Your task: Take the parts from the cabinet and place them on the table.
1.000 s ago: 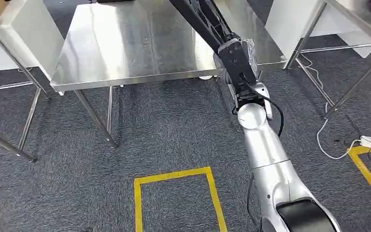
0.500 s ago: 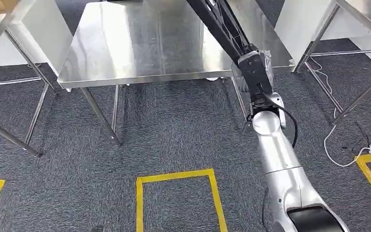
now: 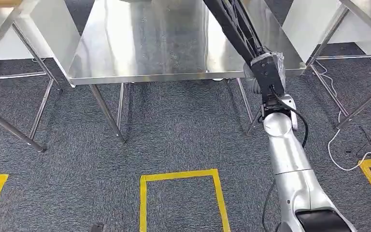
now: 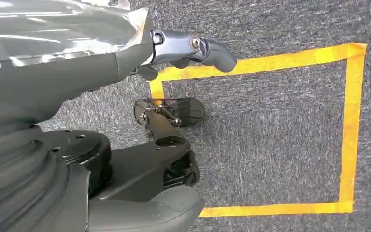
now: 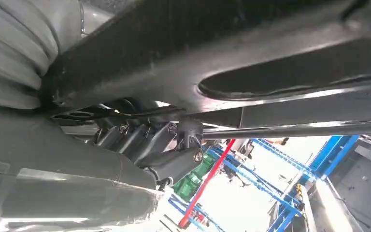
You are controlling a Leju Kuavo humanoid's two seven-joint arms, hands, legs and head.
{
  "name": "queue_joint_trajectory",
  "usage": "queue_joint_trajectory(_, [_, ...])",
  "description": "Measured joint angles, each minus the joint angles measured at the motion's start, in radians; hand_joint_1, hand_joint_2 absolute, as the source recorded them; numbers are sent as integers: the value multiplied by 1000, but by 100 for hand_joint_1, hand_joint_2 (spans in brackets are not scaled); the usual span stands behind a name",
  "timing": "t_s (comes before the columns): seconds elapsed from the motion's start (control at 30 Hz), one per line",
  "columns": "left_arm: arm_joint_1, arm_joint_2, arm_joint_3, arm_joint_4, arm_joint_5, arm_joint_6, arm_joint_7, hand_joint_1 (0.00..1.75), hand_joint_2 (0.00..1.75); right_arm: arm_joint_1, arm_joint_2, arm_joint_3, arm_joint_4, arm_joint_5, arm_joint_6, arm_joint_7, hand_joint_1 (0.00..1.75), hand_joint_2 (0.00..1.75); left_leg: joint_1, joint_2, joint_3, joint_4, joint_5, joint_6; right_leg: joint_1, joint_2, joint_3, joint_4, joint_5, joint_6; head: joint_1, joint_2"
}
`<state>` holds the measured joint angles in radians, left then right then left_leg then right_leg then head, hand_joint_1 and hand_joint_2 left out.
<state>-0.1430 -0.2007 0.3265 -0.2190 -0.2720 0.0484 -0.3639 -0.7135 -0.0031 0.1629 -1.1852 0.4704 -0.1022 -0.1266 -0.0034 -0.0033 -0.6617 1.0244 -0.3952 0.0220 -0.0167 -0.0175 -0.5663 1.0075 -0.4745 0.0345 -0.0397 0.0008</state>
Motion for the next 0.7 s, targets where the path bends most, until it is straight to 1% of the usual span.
queue_joint_trajectory(0.4, [-2,1,-15,0,-19,-24,-6,0,175,6,-17,-2,0,0,-4,-2,175,175,0,-1,-1,2,-1,2,0,0,1,-2,1,2,0,0])
queue_joint_trajectory(0.43, [-3,2,-18,0,-19,-25,-7,0,175,6,-17,-2,0,0,-4,-2,175,175,-2,-1,-1,5,-5,9,-10,-1,1,-3,2,6,-2,0])
queue_joint_trajectory(0.47, [-4,2,-21,0,-19,-26,-7,0,175,6,-17,-2,0,0,-4,-2,175,175,-1,-1,-1,5,-8,14,-13,-2,3,-6,0,10,-1,0])
queue_joint_trajectory(0.5, [-5,3,-21,0,-19,-29,-7,0,175,5,-17,-2,0,0,-4,-2,175,175,-1,-1,-1,4,-11,19,-13,-3,6,-10,0,14,0,0])
queue_joint_trajectory(0.53, [-6,3,-21,0,-19,-32,-7,0,175,5,-17,-2,-1,0,-4,-2,175,175,-1,-1,0,-2,-11,23,-13,-3,13,-8,7,19,-1,0])
queue_joint_trajectory(0.57, [-8,4,-21,0,-19,-39,-6,0,175,5,-16,-2,0,3,-4,-2,175,175,0,-1,-2,-15,-19,35,-11,-1,16,6,20,35,-1,0])
queue_joint_trajectory(0.6, [-10,4,-21,0,-19,-47,-5,0,175,4,-17,-2,0,5,-5,-2,175,175,7,-8,28,-26,-13,45,-11,-1,5,12,7,32,0,0])
queue_joint_trajectory(0.63, [-12,3,-21,-1,-18,-50,-5,0,175,2,-18,-2,0,8,-5,-3,175,175,6,-7,37,-29,-14,47,-13,3,-1,35,-8,26,3,0])
queue_joint_trajectory(0.67, [-14,3,-21,-1,-16,-51,-5,0,175,-2,-16,-2,0,9,-5,-5,175,175,7,-8,40,-29,-14,50,-13,6,-27,86,-34,19,2,0])
queue_joint_trajectory(0.7, [-18,4,-21,-1,-16,-55,-5,0,175,-2,-15,-2,0,9,-5,-7,175,175,7,-8,41,-28,-13,50,-14,8,-60,147,-58,19,4,0])
